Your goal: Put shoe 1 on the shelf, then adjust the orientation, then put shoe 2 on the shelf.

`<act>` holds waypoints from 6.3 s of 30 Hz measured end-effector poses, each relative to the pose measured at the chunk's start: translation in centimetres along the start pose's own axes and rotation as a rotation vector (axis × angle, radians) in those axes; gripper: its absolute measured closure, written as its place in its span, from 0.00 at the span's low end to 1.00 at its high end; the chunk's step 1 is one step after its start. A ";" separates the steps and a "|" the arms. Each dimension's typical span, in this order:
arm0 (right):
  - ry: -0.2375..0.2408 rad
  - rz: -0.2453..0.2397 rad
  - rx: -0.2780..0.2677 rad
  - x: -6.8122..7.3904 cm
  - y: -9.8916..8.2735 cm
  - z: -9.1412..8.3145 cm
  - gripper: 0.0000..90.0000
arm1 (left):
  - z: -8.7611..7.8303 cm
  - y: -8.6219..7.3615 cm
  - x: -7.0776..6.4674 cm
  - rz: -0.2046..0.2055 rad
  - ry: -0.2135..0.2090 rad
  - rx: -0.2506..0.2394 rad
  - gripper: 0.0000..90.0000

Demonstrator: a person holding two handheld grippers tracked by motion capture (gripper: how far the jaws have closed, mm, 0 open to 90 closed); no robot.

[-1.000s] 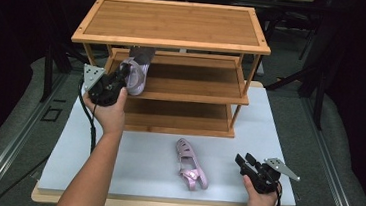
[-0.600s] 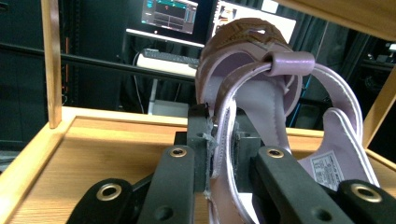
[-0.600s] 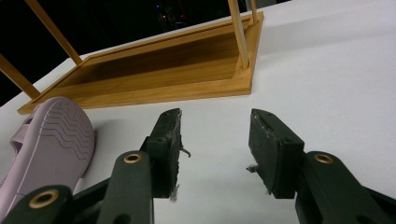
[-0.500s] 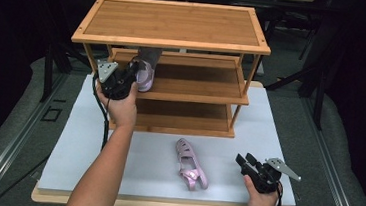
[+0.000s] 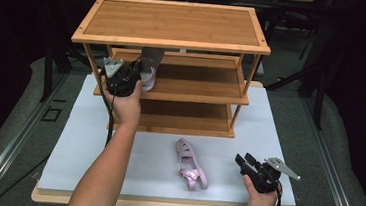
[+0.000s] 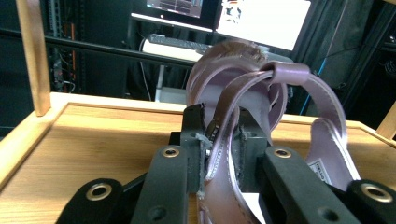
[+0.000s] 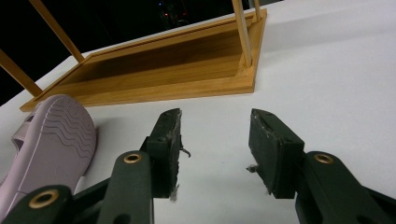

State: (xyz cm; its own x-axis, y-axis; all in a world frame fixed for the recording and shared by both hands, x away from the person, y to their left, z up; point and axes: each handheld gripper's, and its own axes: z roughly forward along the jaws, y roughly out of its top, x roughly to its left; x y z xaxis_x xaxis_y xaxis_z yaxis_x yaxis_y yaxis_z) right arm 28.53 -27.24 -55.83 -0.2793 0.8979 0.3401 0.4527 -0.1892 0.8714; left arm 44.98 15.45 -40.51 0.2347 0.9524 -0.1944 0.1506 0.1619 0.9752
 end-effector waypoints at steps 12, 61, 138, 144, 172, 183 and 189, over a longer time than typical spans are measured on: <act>0.009 0.004 -0.004 0.0 0.0 0.1 0.59 | 0.8 0.9 -0.1 0.021 0.005 0.034 0.76; -0.014 -0.253 0.016 4.8 0.1 0.6 0.47 | -14.4 -9.9 7.2 0.203 -0.216 0.105 0.50; 0.152 -0.402 0.524 7.0 6.7 2.2 0.72 | -14.8 -14.1 9.1 0.116 -0.218 0.287 0.40; 0.123 -0.551 0.813 9.7 8.4 4.9 0.67 | -14.8 -14.1 9.3 0.118 -0.227 0.299 0.40; 0.024 -0.544 1.178 10.4 7.1 10.6 0.82 | -14.9 -14.2 9.1 0.097 -0.248 0.311 0.40; 0.038 -0.548 1.181 10.1 6.9 10.7 0.91 | -14.9 -14.3 9.2 0.090 -0.242 0.313 0.40; 0.039 -0.587 1.165 10.3 6.8 10.5 0.92 | -14.9 -14.3 9.3 0.084 -0.237 0.309 0.40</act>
State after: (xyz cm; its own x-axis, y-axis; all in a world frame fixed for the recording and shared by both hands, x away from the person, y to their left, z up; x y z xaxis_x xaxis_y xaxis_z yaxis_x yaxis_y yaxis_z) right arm 37.64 -15.06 -50.14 -0.6999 0.7129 0.0426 0.7136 0.6956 0.0828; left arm 30.72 25.85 -54.68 0.4681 0.8672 -0.1699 0.3949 -0.0332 0.9181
